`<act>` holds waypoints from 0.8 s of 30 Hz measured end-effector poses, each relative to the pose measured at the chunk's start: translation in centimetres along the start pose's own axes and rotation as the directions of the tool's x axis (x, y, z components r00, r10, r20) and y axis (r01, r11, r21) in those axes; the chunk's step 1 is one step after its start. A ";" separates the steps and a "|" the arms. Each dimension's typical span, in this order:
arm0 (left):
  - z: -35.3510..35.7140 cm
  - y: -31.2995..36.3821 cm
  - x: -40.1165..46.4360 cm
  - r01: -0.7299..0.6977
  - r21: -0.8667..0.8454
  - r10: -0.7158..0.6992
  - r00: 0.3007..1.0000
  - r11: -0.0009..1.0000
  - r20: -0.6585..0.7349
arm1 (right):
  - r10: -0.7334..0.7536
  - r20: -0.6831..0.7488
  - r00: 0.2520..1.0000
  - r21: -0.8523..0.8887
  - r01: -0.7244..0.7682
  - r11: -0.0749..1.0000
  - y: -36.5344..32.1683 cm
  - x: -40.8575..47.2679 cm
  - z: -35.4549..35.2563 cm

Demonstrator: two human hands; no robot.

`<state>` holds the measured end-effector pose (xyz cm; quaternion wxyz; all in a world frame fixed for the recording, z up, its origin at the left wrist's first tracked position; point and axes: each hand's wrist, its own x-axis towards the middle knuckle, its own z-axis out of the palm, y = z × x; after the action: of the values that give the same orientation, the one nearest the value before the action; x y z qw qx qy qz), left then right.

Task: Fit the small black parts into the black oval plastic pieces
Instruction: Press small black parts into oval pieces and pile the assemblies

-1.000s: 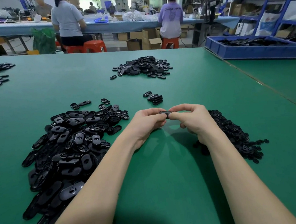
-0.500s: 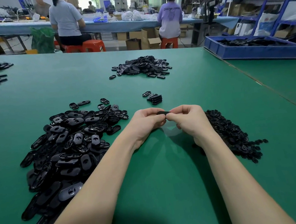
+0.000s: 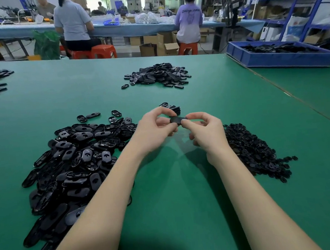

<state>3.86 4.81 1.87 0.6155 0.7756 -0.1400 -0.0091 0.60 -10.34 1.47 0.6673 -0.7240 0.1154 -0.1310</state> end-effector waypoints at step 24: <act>1.0 -1.6 10.5 0.436 0.401 -0.204 0.839 0.805 -0.504 | -0.125 -0.018 0.992 -0.323 0.113 0.940 2.4 -0.8 2.5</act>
<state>14.11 1.75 1.80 0.3969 0.9020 0.1408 0.0951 0.73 -7.89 -1.13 0.5289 -0.8261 0.1040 -0.1642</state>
